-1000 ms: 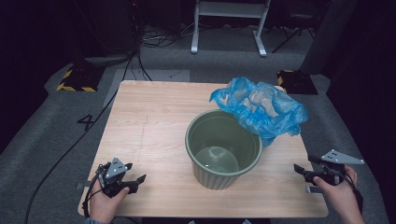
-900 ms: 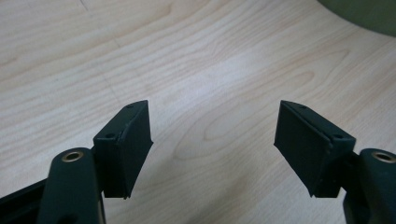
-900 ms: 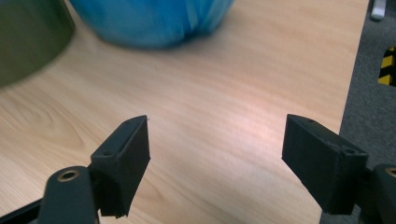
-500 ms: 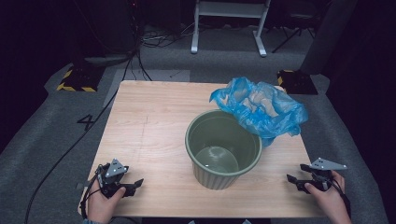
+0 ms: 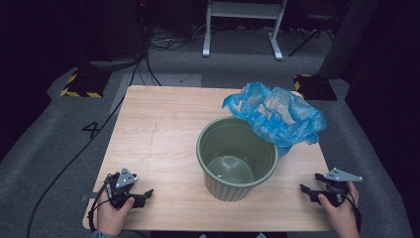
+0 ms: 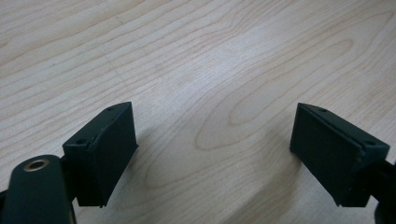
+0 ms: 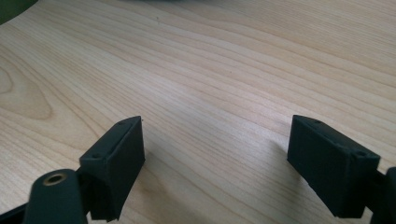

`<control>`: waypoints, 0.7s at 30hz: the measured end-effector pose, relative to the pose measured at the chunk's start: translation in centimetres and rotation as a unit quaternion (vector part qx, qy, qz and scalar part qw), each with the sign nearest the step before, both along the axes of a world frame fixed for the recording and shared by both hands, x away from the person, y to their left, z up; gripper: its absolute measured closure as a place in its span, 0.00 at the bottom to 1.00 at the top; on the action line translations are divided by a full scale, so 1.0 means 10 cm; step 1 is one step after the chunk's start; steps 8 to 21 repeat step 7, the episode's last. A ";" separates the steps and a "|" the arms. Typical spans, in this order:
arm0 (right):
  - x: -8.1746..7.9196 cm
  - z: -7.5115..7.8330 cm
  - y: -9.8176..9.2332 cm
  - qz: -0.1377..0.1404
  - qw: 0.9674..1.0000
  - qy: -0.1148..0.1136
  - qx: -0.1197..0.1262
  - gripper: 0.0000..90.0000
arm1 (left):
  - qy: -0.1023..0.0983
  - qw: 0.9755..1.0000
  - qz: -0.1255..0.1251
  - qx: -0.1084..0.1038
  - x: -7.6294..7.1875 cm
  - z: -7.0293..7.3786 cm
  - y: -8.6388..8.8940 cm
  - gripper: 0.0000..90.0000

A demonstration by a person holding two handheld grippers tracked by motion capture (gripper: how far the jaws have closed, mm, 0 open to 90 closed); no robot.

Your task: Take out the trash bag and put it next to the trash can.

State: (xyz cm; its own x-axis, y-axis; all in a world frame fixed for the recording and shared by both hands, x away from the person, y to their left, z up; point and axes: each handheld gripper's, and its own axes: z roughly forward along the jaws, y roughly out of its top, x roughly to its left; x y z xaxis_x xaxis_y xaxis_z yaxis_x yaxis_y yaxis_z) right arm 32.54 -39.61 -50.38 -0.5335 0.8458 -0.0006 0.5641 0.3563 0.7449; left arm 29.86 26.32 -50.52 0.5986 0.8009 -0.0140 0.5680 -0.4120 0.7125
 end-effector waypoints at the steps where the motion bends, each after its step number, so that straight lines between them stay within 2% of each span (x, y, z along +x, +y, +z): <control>1: 0.00 0.00 0.00 0.000 1.000 0.000 0.000 0.20 | 0.000 1.000 0.000 0.000 0.00 0.00 0.00 0.15; 6: 0.01 0.00 0.00 0.000 1.000 0.001 0.001 0.20 | 0.000 1.000 0.010 0.001 0.03 0.00 -0.02 0.14; 21: 0.01 0.00 0.00 0.000 1.000 0.001 0.001 0.20 | 0.000 1.000 0.010 0.001 0.03 0.00 -0.02 0.14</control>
